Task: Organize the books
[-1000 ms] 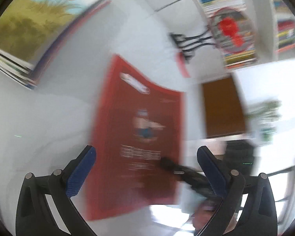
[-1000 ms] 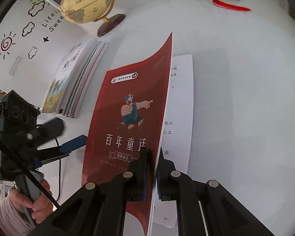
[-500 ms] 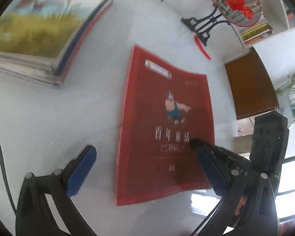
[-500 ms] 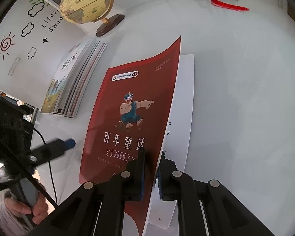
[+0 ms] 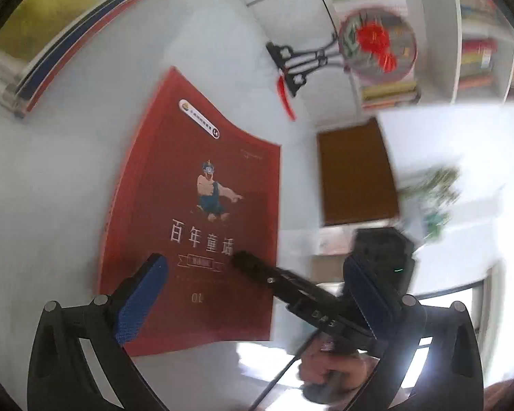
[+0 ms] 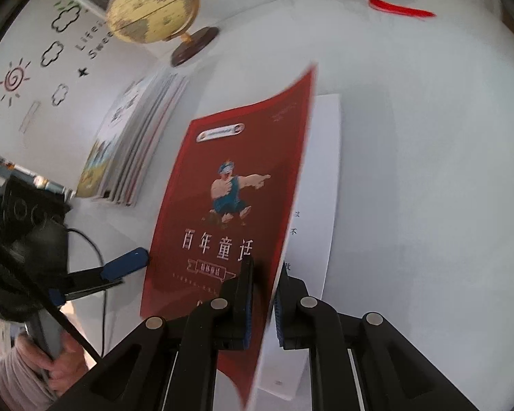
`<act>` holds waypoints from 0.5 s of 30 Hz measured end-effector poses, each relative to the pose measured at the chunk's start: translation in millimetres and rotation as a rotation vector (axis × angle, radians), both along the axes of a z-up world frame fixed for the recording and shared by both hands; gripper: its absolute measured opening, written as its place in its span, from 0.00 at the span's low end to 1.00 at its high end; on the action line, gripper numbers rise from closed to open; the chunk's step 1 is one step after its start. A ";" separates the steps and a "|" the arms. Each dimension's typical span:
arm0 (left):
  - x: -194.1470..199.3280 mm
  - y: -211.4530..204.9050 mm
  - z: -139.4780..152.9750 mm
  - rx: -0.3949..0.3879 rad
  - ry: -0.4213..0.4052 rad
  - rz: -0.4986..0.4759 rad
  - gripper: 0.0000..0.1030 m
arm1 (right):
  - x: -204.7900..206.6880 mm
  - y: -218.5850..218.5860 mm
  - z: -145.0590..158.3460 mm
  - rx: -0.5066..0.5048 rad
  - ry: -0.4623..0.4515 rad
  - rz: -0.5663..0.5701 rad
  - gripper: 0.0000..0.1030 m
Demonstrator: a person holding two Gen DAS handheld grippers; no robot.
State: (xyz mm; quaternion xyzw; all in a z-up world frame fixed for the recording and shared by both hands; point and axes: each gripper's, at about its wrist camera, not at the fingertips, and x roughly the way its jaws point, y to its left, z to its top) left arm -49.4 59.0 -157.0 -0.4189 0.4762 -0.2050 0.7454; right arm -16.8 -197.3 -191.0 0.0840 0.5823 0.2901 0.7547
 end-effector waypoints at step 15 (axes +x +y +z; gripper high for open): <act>-10.6 34.5 28.3 0.200 0.021 0.095 0.99 | 1.2 -20.8 31.1 0.453 0.064 -0.061 0.03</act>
